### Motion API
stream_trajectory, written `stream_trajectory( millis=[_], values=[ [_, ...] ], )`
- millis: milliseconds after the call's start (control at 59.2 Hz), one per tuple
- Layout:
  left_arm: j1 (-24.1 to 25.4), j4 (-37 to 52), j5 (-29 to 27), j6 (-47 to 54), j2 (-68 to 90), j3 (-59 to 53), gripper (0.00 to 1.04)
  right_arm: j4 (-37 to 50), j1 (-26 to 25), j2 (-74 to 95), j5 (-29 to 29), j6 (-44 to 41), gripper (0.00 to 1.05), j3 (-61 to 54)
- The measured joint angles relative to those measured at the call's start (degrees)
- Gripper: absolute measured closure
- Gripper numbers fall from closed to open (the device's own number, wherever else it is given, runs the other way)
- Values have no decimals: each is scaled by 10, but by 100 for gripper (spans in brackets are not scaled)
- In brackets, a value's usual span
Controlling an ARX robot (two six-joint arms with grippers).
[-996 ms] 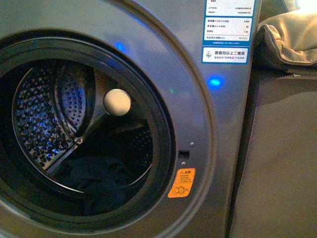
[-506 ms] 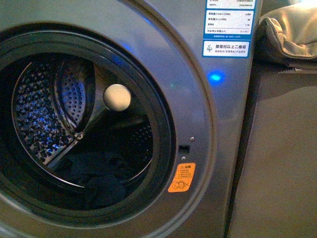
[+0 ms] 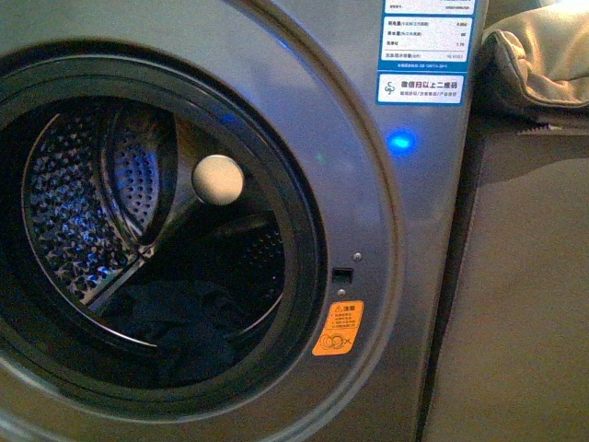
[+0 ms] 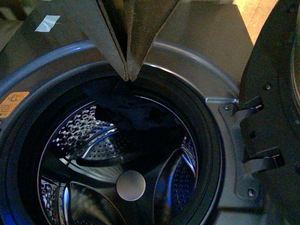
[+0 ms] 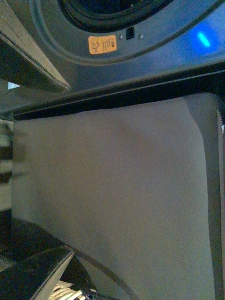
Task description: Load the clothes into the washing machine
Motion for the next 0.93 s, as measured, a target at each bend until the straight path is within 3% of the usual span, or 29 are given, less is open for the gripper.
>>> stream_trajectory(
  millis=[68, 169, 692, 928],
  values=[
    [0, -9, 0, 0, -8, 0, 101, 0, 0, 0, 0, 0, 7, 0],
    [0, -101, 0, 0, -87, 0, 101, 0, 0, 0, 0, 0, 7, 0],
    [0, -108, 0, 0, -104, 0, 101, 0, 0, 0, 0, 0, 7, 0],
    [0, -108, 0, 0, -104, 0, 54, 0, 0, 0, 0, 0, 7, 0]
  ],
)
